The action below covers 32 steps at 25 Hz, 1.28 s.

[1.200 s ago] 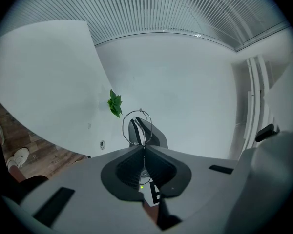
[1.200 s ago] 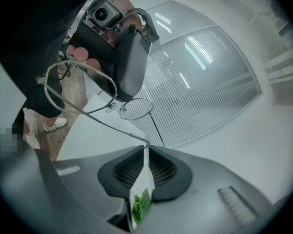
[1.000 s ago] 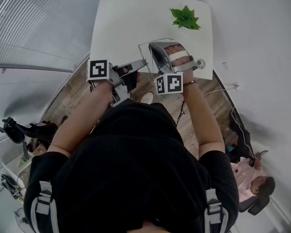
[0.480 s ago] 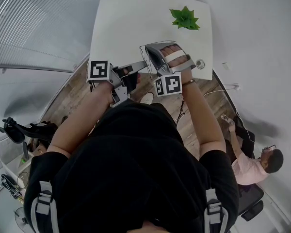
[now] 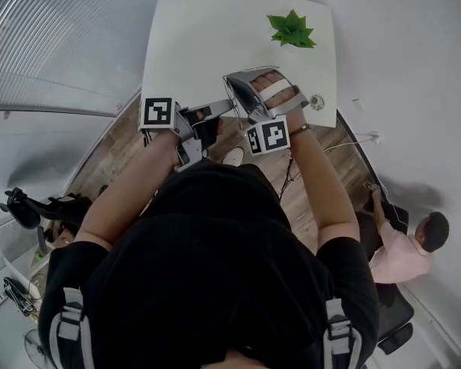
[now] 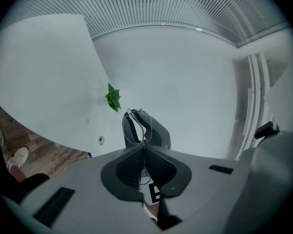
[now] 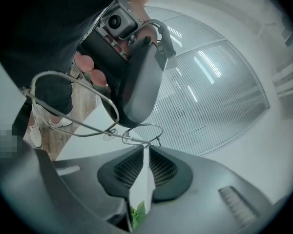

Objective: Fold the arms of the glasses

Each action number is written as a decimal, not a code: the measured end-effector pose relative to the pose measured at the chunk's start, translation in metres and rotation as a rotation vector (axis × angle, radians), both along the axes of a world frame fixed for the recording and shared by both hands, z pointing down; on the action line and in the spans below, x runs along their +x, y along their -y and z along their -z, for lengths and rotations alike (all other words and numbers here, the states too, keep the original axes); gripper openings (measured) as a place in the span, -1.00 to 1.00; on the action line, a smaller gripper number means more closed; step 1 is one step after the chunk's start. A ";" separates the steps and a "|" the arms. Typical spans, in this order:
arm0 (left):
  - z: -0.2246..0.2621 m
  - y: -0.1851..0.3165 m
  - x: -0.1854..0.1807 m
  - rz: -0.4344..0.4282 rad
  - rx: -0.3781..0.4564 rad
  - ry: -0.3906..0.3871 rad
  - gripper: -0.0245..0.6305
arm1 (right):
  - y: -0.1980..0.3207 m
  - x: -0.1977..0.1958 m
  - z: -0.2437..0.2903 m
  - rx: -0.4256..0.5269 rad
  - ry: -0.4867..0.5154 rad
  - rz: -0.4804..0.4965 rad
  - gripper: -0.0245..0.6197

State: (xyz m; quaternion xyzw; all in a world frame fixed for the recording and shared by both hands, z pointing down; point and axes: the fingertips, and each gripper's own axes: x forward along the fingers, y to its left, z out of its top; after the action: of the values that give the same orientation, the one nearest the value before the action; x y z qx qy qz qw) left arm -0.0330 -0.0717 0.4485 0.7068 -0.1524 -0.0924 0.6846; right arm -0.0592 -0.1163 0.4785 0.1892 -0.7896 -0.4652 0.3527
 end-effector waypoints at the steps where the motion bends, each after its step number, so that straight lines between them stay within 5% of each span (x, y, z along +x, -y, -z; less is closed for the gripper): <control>1: 0.000 0.000 0.000 0.002 -0.001 -0.002 -0.88 | 0.000 0.001 0.000 -0.003 0.002 -0.002 -0.77; 13: -0.004 0.005 -0.007 0.024 -0.013 0.013 -0.88 | 0.006 0.020 0.008 -0.032 0.029 -0.039 -0.59; 32: -0.003 0.007 -0.010 0.048 -0.008 0.022 -0.88 | 0.044 0.094 0.015 -0.075 0.184 -0.313 -0.54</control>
State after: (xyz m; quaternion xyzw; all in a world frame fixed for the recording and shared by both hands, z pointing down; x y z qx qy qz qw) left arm -0.0426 -0.0785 0.4515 0.7013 -0.1774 -0.1004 0.6831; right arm 0.0343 -0.1602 0.4633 0.3381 -0.7963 -0.3555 0.3538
